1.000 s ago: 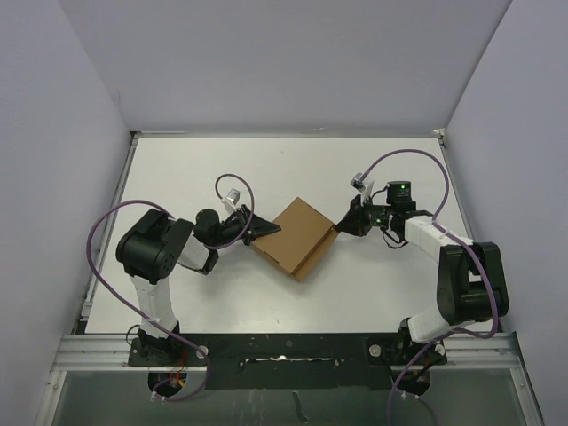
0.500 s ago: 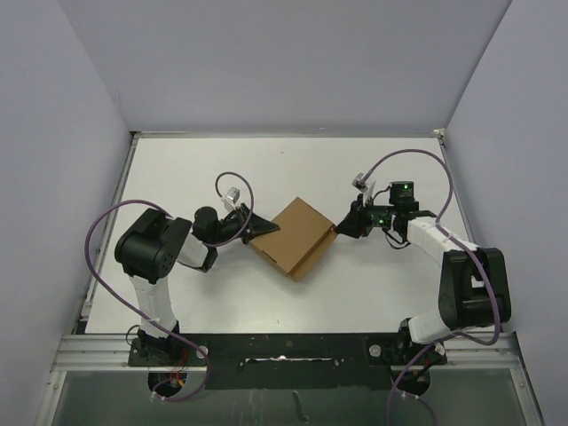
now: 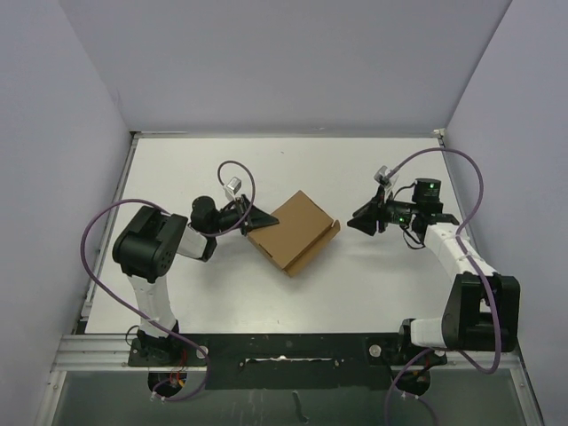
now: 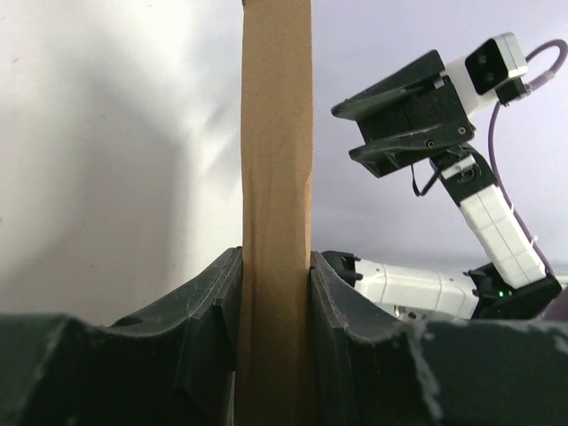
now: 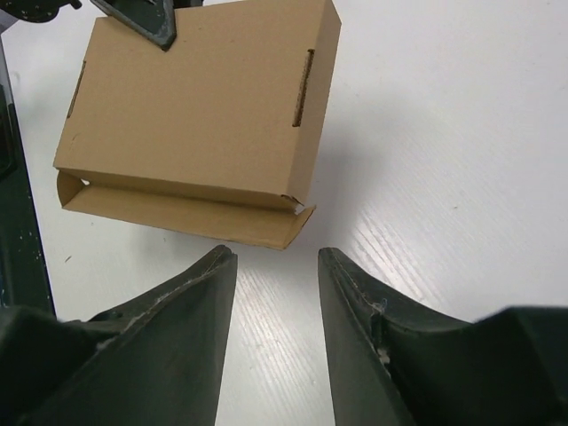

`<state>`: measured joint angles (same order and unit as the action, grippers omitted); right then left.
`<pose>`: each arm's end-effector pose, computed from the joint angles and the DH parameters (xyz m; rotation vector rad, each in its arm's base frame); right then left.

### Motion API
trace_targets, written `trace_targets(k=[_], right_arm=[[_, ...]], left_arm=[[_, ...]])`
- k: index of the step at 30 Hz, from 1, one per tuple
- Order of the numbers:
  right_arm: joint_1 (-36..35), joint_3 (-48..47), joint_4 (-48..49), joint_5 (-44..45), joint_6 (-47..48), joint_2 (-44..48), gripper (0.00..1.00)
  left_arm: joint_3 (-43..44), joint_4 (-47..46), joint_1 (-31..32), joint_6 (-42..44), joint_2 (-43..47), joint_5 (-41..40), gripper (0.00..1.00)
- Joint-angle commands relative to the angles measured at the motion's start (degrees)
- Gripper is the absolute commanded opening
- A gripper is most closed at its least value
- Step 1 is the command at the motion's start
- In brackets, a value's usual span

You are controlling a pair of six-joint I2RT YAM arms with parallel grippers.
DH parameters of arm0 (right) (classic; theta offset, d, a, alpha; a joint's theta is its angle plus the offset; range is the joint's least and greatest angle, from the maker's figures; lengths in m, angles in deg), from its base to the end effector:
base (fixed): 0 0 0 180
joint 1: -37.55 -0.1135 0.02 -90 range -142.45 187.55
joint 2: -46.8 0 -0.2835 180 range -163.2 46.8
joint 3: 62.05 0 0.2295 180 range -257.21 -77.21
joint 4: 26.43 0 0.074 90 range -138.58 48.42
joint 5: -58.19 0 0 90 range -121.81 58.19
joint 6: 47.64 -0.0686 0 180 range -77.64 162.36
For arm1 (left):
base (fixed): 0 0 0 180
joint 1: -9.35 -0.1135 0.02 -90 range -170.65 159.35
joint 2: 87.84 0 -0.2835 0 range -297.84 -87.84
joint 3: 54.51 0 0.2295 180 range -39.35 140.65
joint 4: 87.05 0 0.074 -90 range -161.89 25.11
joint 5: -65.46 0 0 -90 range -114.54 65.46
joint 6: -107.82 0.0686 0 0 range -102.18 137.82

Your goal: Fold the paper box

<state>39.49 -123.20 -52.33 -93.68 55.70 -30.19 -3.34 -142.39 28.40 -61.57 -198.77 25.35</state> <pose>0.2582 0.0518 0.2563 -0.7224 1.9089 1.0535 0.3181 -0.1654 0.1709 -0.2467 2.0459 -1.9017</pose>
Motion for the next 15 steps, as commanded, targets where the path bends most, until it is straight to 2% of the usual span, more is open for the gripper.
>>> trace_targets(k=[1,4,11,15], right_arm=[[2.1,-3.3,-2.6,-4.7,4.7,1.9,0.45],[2.6,-3.9,-3.1,-7.2,3.1,0.2,0.57],[5.9,-6.2,-1.2,-12.9,-9.9,-3.7,0.8],[7.9,-5.4,1.7,-14.2,-17.3,-4.0,0.95]], left_arm=[[6.9,4.5,-0.4,4.5,-1.3,8.6,0.03],[10.9,12.5,0.4,10.1,-0.5,11.9,0.03],[19.6,34.1,1.9,27.5,3.2,16.3,0.04],[22.5,35.6,2.2,29.5,3.2,19.1,0.04]])
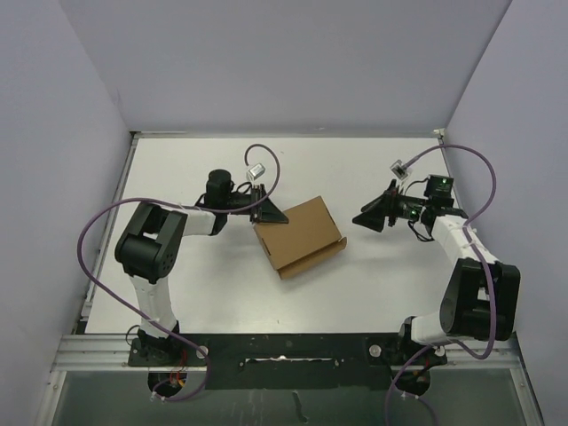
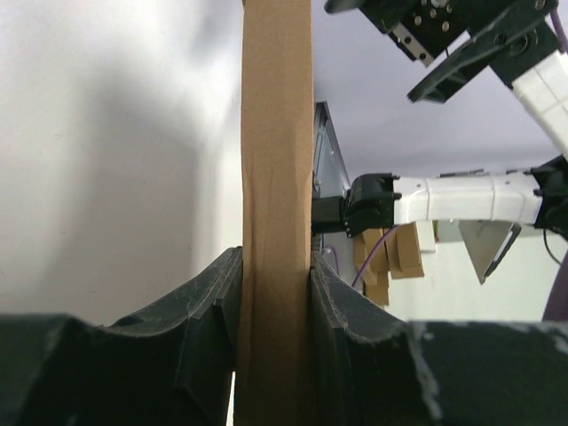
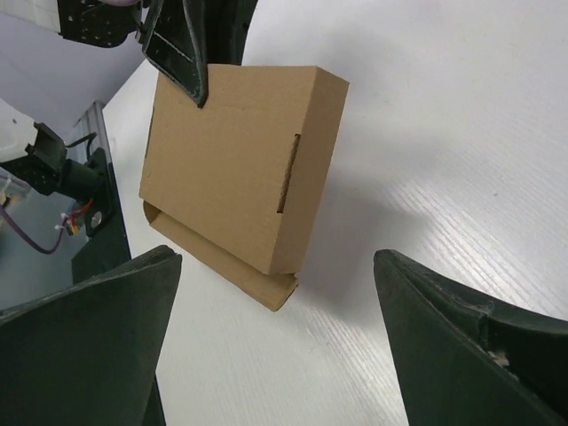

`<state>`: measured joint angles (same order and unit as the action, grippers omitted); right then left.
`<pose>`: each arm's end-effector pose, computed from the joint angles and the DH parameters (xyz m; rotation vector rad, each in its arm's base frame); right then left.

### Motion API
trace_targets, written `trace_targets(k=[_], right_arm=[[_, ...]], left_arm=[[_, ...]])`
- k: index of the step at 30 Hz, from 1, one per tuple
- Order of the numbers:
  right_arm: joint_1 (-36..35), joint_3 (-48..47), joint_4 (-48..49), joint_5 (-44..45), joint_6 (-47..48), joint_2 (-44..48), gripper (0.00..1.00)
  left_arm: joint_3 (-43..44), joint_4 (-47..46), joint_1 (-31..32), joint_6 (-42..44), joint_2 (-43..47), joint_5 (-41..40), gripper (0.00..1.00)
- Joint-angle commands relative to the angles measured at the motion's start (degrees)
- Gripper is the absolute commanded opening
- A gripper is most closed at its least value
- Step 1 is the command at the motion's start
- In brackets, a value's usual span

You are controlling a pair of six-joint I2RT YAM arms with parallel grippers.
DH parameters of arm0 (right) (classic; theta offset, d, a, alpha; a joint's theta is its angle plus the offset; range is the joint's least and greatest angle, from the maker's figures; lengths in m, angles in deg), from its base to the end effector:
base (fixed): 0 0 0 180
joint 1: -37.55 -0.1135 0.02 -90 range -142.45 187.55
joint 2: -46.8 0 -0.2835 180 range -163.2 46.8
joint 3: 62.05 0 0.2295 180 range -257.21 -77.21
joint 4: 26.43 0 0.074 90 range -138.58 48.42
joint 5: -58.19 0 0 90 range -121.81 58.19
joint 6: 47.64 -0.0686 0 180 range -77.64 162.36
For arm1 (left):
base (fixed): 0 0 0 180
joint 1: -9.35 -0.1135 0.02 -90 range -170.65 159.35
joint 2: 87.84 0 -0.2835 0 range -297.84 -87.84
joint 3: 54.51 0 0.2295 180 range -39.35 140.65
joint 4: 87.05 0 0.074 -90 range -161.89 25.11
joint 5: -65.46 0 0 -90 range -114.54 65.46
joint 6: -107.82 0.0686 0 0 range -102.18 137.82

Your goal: Fold the paper box

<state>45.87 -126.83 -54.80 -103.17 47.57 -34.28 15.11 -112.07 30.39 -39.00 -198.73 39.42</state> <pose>0.2712 0.0260 0.2617 -0.5232 1.9342 1.2741 0.3452 -0.1988 0.1979 0.2732 2.1602 -1.8872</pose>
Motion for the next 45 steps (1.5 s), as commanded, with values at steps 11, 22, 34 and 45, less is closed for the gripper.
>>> trace_targets(k=[11,22,34,45], right_arm=[[-4.2,0.8,9.2,-6.9,-22.2,-2.7,0.98],[-8.8,-1.9,6.9,-10.6,-22.2,-4.1,0.99],[-9.7,-2.4,7.7,-12.6,-26.2,-3.9,0.56],[-9.0,0.6,17.2,-12.5,-35.8,-4.5,0.3]], left_arm=[[10.4,4.5,2.9,7.8,2.2,10.2,0.04],[16.8,12.7,6.6,13.2,1.2,16.8,0.04],[34.2,63.1,8.5,47.9,-3.1,12.0,0.05],[34.0,52.7,7.0,37.5,0.1,6.6,0.35]])
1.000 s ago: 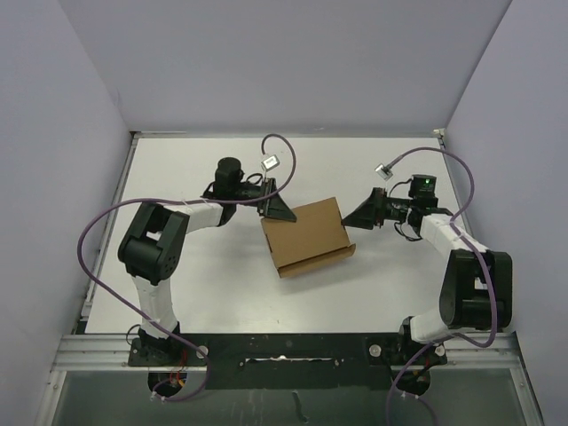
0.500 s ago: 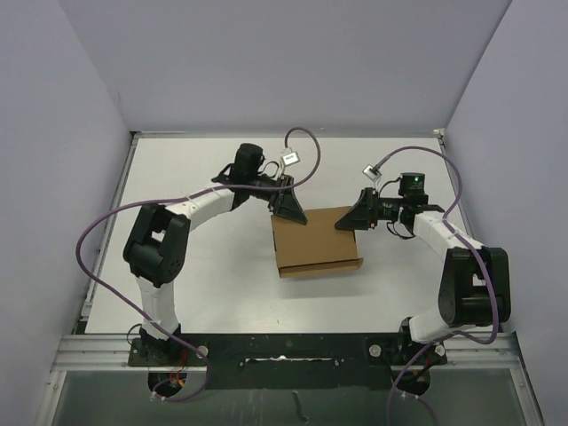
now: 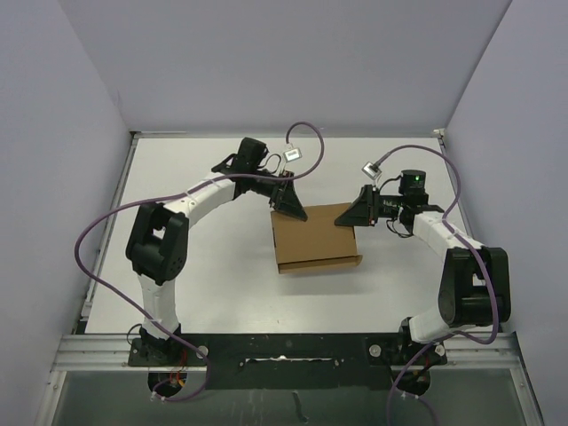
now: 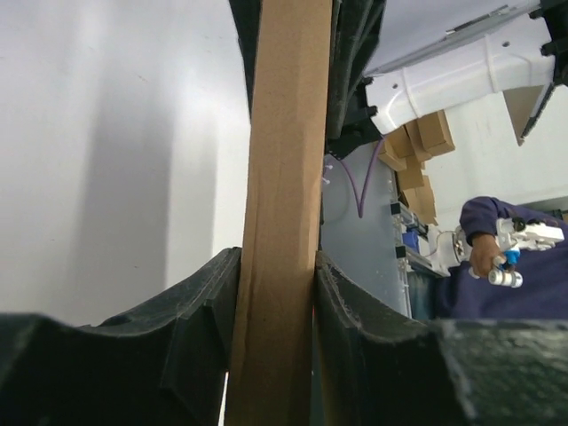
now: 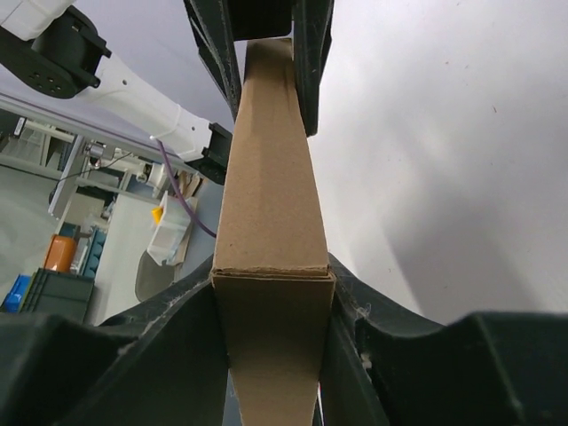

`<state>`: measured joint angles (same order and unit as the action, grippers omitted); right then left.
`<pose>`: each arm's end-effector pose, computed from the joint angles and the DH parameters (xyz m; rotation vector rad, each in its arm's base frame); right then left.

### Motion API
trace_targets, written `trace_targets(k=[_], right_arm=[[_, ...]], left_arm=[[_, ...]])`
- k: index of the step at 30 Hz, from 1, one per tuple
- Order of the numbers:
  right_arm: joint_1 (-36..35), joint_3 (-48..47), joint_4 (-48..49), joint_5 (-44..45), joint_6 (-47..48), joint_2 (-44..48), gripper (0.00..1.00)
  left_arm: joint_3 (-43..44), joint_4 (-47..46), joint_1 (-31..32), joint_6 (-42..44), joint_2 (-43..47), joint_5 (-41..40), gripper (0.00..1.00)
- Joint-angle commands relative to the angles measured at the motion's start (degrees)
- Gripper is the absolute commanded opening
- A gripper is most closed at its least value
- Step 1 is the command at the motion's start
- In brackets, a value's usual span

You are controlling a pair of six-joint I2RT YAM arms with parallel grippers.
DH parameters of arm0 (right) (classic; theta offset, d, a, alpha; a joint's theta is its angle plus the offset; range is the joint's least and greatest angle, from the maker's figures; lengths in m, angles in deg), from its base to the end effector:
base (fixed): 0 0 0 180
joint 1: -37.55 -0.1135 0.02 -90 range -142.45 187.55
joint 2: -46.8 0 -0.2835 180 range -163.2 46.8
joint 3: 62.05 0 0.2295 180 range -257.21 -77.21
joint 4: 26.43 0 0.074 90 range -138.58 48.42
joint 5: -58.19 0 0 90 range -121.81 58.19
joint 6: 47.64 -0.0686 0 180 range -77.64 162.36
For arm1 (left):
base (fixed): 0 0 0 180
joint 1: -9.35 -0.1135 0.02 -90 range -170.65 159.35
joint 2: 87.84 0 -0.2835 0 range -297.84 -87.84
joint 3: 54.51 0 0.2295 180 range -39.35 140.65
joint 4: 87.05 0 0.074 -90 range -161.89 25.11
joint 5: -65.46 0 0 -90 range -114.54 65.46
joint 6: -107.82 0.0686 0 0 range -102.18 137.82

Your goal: Fold the paper box

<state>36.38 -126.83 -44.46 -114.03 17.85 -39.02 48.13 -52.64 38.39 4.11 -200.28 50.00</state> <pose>0.2768 0.0736 0.2614 -0.3927 2.0397 1.8350 0.3356 -0.2619 0.2721 0.9879 2.0730 -1.8858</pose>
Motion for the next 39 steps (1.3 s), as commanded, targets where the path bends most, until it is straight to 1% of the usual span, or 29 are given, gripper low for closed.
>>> trace_targets(k=[1,5,8,11,14,15,19,23,25,26,27,28,29,31,32,33,35,37,39], right_arm=[[0.6,0.9,7.9,-1.7,-7.0,0.2,0.29],[0.8,1.7,11.3,-1.6,-9.6,0.2,0.28],[1.0,2.1,12.8,-1.5,-10.3,0.3,0.27],[1.1,2.3,13.7,-1.3,-10.8,0.3,0.26],[1.3,2.8,15.2,-0.9,-11.5,0.3,0.26],[1.6,3.1,16.2,-0.8,-12.1,0.4,0.26],[3.4,5.0,23.0,0.0,-16.6,1.1,0.25],[5.7,8.4,36.3,1.8,-26.4,1.7,0.25],[6.5,9.6,42.7,3.3,-30.5,1.8,0.25],[6.7,10.0,45.4,4.2,-32.1,1.8,0.25],[6.8,10.4,48.0,5.3,-33.5,1.8,0.25],[6.8,10.7,50.2,6.4,-35.0,1.8,0.25],[6.8,10.7,52.0,7.5,-36.2,1.6,0.25],[6.4,10.5,55.7,9.4,-38.5,1.3,0.25],[6.2,10.3,57.1,10.2,-39.1,1.2,0.25],[6.0,10.2,57.3,10.7,-39.0,1.4,0.25],[5.8,10.4,55.3,11.8,-37.6,2.4,0.25],[5.8,10.6,50.7,13.5,-34.8,4.1,0.25],[5.6,10.8,49.2,13.8,-33.4,5.2,0.25]], left_arm=[[0.3,-9.6,-1.4,-8.1,2.5,-4.6,0.39],[-3.1,-19.4,-3.8,-18.1,6.2,-10.1,0.6],[-6.3,-25.9,-5.6,-24.8,9.0,-13.3,0.67],[-8.3,-25.8,-6.2,-25.1,11.8,-17.2,0.74],[-11.9,-26.2,-7.0,-26.5,14.7,-21.0,0.76],[-13.3,-27.9,-7.6,-27.5,16.2,-22.2,0.77],[-24.4,-34.1,-10.3,-32.0,24.8,-30.3,0.81],[-37.9,-38.5,-11.2,-37.0,36.2,-40.7,0.94],[-46.5,-44.6,-10.6,-42.5,42.3,-44.8,0.97],[-50.9,-48.1,-10.1,-46.7,44.7,-47.2,0.98],[-55.9,-51.9,-8.6,-50.3,47.1,-50.4,0.98],[-60.5,-54.9,-6.1,-53.7,49.3,-56.8,0.98],[-63.9,-56.5,-2.9,-56.4,51.2,-62.6,0.98],[-68.3,-57.9,4.9,-58.9,53.4,-73.1,0.98],[-69.2,-58.2,10.0,-59.8,53.8,-77.5,0.98],[-69.7,-58.5,13.7,-60.2,53.7,-82.2,0.98],[-69.3,-59.6,19.6,-60.0,52.4,-89.9,0.98],[-68.6,-61.8,22.6,-59.8,49.6,-94.3,0.98],[-68.7,-66.9,23.5,-60.1,45.9,-96.2,0.98]])
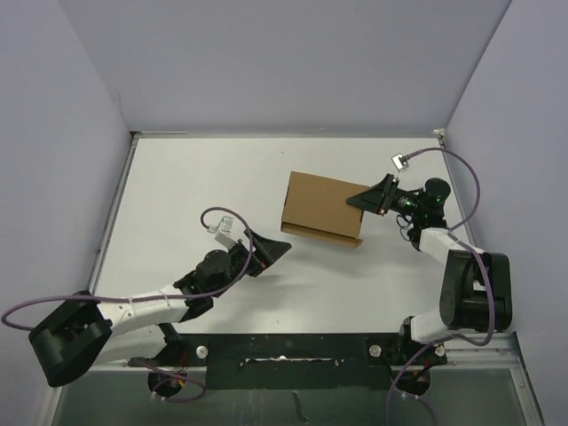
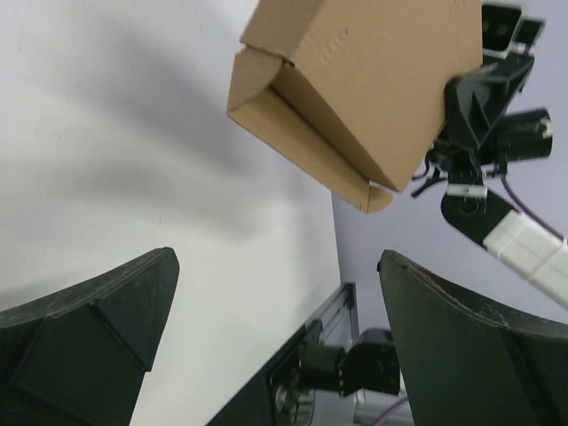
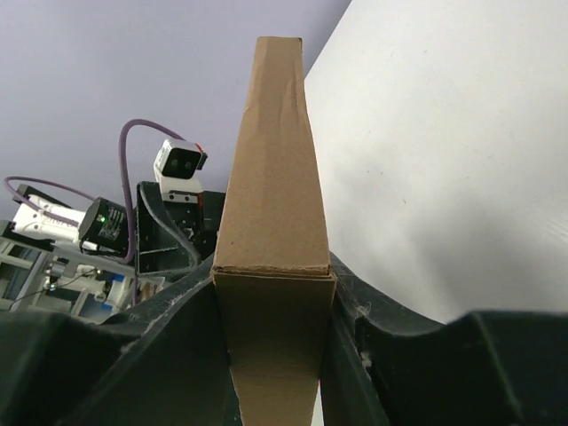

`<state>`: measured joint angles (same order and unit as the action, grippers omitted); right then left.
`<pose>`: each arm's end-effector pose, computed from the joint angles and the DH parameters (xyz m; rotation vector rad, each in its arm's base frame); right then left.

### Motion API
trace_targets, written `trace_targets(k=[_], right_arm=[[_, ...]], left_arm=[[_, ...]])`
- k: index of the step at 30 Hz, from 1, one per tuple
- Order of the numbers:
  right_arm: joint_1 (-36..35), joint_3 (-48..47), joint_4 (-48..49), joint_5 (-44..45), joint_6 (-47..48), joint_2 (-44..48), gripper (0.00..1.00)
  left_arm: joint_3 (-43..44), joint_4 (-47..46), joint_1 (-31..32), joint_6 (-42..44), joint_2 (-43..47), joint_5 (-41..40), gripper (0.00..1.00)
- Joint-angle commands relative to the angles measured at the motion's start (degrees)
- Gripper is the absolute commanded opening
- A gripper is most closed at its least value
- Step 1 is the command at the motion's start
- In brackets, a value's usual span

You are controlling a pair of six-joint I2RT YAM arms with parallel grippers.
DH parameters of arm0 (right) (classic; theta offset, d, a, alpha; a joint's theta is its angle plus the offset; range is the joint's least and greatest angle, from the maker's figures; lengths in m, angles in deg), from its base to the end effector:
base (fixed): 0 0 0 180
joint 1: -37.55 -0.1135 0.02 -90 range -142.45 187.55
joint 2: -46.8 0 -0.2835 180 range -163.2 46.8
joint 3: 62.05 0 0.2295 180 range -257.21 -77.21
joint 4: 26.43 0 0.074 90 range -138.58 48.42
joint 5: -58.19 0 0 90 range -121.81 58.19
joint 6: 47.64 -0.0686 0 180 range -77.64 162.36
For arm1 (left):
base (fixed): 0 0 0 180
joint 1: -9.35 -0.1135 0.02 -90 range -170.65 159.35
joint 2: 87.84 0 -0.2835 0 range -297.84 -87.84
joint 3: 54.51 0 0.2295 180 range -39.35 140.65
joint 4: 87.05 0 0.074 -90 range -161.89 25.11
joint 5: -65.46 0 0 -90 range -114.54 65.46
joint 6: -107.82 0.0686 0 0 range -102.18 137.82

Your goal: Fold the paper box

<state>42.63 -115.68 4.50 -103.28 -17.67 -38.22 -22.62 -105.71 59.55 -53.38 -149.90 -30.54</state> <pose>0.2917 0.0394 0.2756 -0.0964 1.8622 1.6634 0.1495 -0.1682 0.2202 -0.4506 1.9593 -1.3794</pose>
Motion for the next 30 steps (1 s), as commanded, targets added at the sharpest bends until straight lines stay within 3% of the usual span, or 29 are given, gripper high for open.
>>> trace_targets(k=[1,4,8,12,19,22,28,30], right_arm=[[-0.7,-0.4,-0.6,3.0,2.6,4.8,0.25],[-0.7,0.1,-1.6,3.0,3.2,5.4,0.26],[-1.0,0.0,-1.3,2.7,2.6,5.4,0.25],[-1.1,0.2,-1.3,2.7,2.5,5.7,0.25],[-1.6,0.2,-0.6,2.2,2.1,5.9,0.25],[-1.7,0.3,-1.5,2.1,2.9,6.6,0.25],[-3.0,-0.1,-7.5,2.3,8.9,7.9,0.24],[-3.7,-0.1,-9.6,2.7,11.2,8.5,0.24]], left_arm=[[1.9,-16.5,2.4,-2.7,-6.4,-16.3,0.98],[2.7,-23.5,2.5,-1.9,-11.4,-17.3,0.98],[5.4,-24.0,2.6,-2.2,-15.4,-18.0,0.98],[6.7,-31.1,2.5,-1.3,-20.0,-18.5,0.98],[9.9,-32.5,2.2,-2.2,-23.9,-18.3,0.95],[10.4,-32.6,1.9,-2.9,-24.3,-18.6,0.85],[12.0,-27.7,1.0,-4.2,-23.1,-17.3,0.49],[12.4,-25.7,0.9,-5.0,-22.6,-17.0,0.41]])
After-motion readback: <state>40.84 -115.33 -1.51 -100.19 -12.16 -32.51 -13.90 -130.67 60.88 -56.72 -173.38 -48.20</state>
